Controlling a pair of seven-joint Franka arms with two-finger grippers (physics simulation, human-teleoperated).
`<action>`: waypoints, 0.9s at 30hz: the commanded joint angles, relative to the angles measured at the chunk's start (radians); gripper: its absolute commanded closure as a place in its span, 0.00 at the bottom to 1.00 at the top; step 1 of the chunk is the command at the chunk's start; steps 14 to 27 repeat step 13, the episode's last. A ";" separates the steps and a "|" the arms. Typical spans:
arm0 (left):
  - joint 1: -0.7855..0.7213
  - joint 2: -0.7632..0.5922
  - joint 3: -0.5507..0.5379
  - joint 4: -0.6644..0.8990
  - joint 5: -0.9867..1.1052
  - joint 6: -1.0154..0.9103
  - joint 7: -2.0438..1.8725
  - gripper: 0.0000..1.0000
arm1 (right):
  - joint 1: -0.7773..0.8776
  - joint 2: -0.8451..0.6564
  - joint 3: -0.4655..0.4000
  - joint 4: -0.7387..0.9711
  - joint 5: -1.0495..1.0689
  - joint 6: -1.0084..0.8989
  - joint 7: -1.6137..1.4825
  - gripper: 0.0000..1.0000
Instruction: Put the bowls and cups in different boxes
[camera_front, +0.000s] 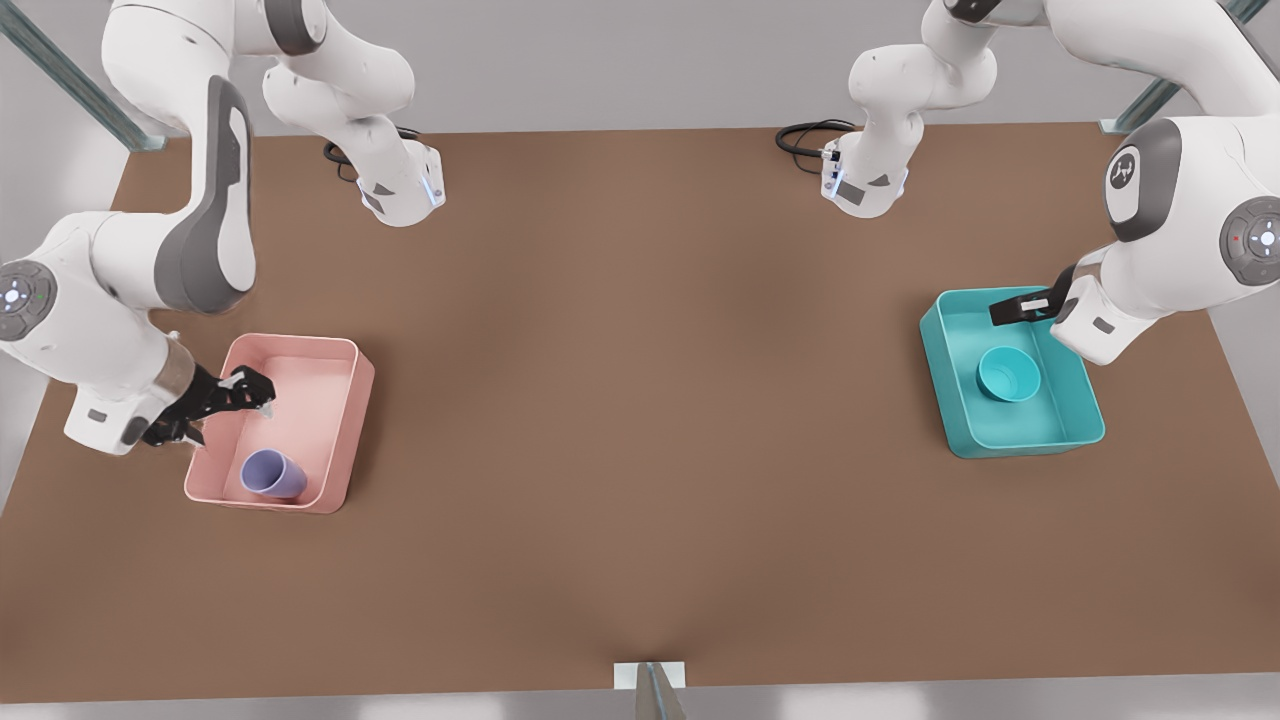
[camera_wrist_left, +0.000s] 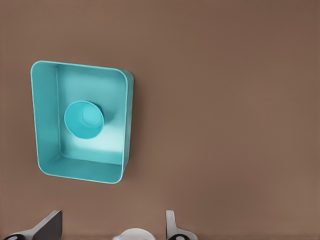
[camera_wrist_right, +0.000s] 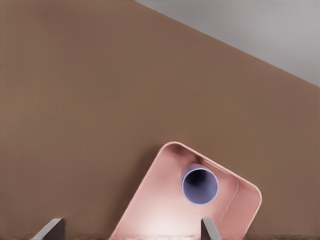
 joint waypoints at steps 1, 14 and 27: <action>0.001 -0.001 0.000 0.000 0.001 -0.006 0.003 0.00 | 0.017 -0.012 0.000 0.074 -0.025 -0.357 0.290 0.00; 0.001 -0.001 0.000 -0.001 0.001 -0.004 0.003 0.00 | -0.054 -0.139 0.158 -0.022 -0.097 -0.345 0.502 0.00; 0.001 -0.001 0.000 -0.001 0.001 -0.004 0.003 0.00 | -0.054 -0.139 0.158 -0.022 -0.097 -0.345 0.502 0.00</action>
